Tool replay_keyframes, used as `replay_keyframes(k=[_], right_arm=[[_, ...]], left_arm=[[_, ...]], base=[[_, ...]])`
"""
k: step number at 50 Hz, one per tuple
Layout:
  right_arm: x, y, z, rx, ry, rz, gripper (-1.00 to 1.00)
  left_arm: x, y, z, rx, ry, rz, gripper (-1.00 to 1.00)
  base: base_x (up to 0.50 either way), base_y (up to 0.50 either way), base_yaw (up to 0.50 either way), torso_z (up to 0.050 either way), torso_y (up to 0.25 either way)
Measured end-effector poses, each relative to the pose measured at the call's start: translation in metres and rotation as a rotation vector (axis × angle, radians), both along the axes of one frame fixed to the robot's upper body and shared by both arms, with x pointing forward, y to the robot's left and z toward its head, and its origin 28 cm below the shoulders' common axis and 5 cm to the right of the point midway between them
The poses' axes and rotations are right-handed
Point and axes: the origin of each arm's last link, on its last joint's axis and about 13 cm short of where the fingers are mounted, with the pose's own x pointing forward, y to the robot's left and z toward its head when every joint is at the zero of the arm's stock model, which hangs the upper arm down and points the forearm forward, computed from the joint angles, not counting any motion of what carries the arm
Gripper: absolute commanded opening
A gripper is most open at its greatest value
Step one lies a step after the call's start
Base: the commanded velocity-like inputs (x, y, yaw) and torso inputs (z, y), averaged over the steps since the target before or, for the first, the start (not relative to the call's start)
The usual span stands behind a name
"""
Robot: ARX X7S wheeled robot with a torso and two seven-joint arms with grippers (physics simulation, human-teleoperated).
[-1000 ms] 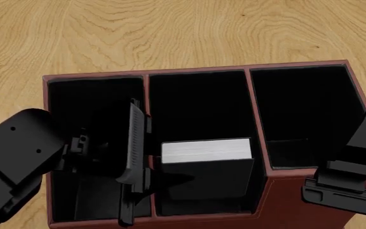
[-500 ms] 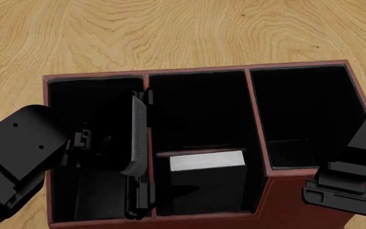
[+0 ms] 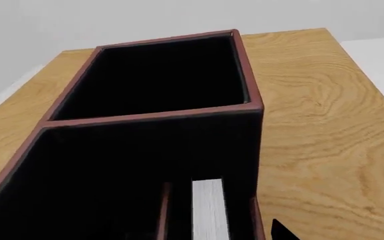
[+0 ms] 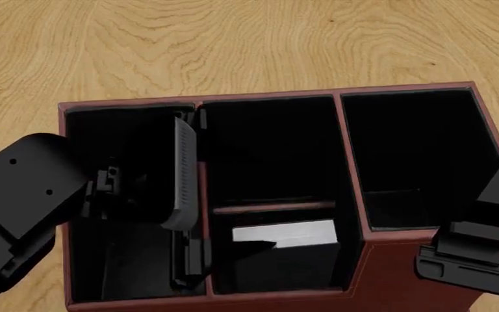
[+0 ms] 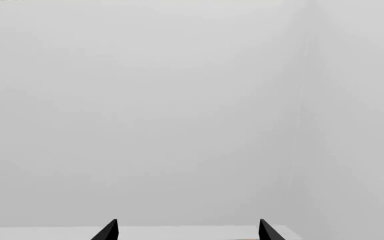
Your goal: Pick up the book and place it in the back compartment of the caddy.
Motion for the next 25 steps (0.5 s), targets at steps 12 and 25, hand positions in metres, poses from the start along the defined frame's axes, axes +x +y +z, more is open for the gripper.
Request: replay_keyframes(k=[12, 25], right_arm=[[-0.001, 0.0, 0.002, 0.001, -0.006, 0.001, 1.0], [-0.003, 0.0, 0.002, 0.002, -0.011, 0.001, 1.0]], left_arm=[[-0.004, 0.0, 0.017, -0.025, -0.039, -0.007, 1.0], [-0.009, 0.001, 0.033, -0.062, -0.083, -0.002, 1.0]], base=[[0.0, 0.0, 0.0, 0.0, 0.0], [0.0, 0.0, 0.0, 0.0, 0.0]])
